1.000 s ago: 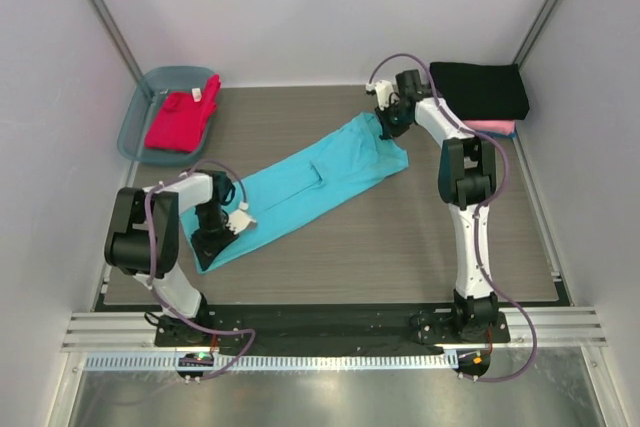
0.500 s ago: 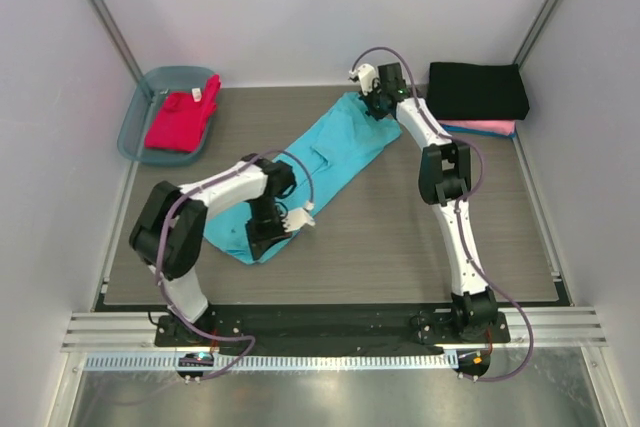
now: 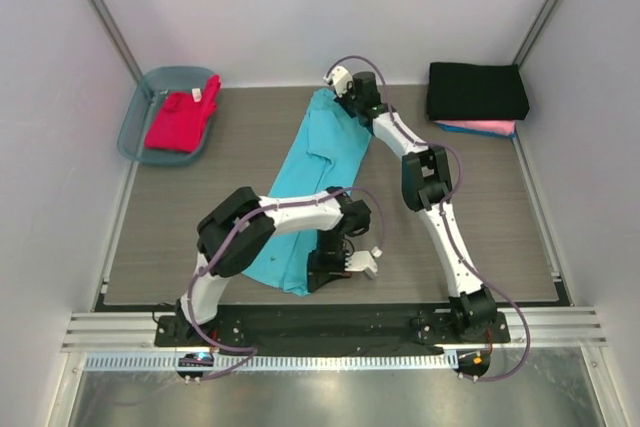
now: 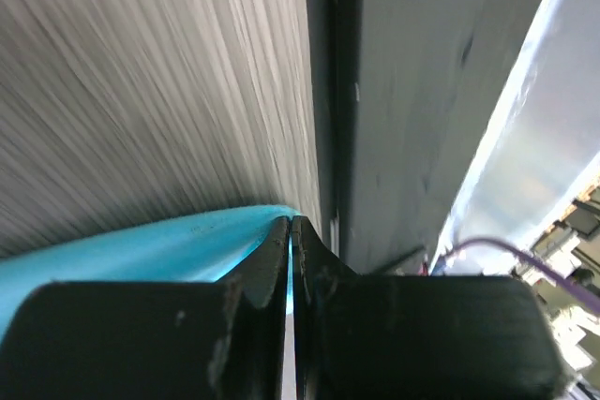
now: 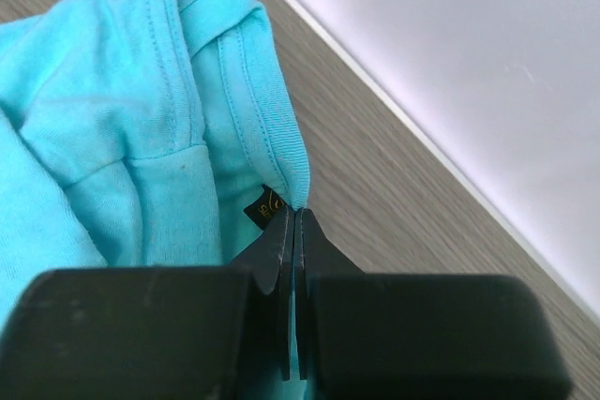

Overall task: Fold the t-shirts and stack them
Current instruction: Fold the tshirt

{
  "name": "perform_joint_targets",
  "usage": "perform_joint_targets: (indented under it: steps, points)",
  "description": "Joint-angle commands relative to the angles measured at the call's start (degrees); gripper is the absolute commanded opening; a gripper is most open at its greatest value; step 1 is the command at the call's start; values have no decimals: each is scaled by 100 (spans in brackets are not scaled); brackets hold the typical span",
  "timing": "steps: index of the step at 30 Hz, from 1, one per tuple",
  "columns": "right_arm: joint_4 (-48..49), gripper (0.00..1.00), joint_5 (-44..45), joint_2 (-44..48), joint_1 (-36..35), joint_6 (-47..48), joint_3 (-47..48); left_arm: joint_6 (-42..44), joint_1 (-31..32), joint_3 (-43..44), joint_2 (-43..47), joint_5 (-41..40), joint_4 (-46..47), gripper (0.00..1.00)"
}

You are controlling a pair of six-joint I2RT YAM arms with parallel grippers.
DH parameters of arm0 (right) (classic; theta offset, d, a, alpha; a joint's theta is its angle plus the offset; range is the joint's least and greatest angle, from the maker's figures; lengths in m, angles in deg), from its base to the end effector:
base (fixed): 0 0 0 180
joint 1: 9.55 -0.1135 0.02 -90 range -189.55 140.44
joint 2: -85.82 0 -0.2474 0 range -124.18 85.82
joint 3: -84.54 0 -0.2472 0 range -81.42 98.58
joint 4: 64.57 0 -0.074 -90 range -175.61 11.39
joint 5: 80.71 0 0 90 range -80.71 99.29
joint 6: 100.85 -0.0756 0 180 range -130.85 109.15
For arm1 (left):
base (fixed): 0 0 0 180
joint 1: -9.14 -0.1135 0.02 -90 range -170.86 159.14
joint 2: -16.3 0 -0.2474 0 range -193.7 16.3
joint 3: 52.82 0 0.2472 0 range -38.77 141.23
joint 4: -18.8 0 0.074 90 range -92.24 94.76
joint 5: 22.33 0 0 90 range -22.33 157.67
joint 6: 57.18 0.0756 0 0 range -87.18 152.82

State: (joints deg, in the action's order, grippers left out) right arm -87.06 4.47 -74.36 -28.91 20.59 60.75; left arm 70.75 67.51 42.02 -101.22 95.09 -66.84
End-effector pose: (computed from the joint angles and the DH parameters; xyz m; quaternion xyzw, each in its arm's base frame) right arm 0.5951 0.2158 0.1137 -0.3843 0.7578 -0.0198 0.5269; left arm 0.1371 -0.2891 0.1036 -0.6893 -0.6680 0.2028 0.1937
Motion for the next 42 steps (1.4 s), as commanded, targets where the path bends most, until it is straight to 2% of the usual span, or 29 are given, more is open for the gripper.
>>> perform_joint_targets:
  steps: [1,5,7,8,9,11,12,13,15,18,20,23,24,26,27,29,30,34,35,37,42]
  points:
    - [800,3,-19,-207,-7,-243,179,-286,157,647,-305,475,84,0]
    - [1310,4,-98,-347,-60,-384,329,-444,280,1393,-684,510,93,0]
    - [1643,8,-116,-417,-112,-376,338,-497,298,1544,-755,510,136,1]
    - [1749,11,-116,-444,-121,-402,338,-610,307,1588,-773,501,180,4]
    - [1968,22,-64,-470,-139,-454,355,-655,307,1632,-773,519,224,10]
    - [2215,37,103,-453,-139,-708,382,-734,307,1659,-651,501,295,16]
    - [2581,51,452,-418,-147,-814,382,-900,307,1685,-563,449,347,20]
    - [2707,56,734,-348,-113,-902,408,-971,315,1703,-458,292,452,21]
    - [2900,62,947,-32,-95,-973,452,-1138,307,1720,-27,72,558,22]
    - [3042,66,1211,600,-77,-956,347,-1148,307,1826,543,-552,620,30]
    - [3086,67,1308,1230,-51,-1008,146,-1034,298,1913,843,-973,576,32]
    - [2972,68,1701,1918,-33,-1166,-487,-1121,176,1958,1440,-1605,585,33]
    - [2693,68,1808,2407,-16,-1306,-819,-1200,105,1949,1607,-1747,594,36]
    - [2210,68,1818,2893,63,-2157,-1224,-1532,-218,1809,2064,-2011,708,42]
    - [1676,68,1757,3183,142,-2534,-1766,-1648,-369,1765,2188,-2134,734,47]
    - [1155,68,1485,3974,204,-3396,-2357,-2120,-922,1598,2522,-2109,769,48]
    - [665,68,1205,4220,230,-3564,-2987,-2306,-1159,1406,2619,-1900,839,49]
    - [-41,68,554,5747,230,-4406,-4625,-3571,-2467,781,3084,-1451,1138,51]
    - [-347,68,265,5952,230,-4584,-4924,-4130,-2645,580,3294,-1311,1217,52]
    - [-613,69,-420,6374,230,-4988,-5785,-4556,-3127,-61,3497,-820,1463,51]
    - [-868,71,-1705,7509,204,-6649,-8006,-5488,-3630,-1424,4016,-290,1850,54]
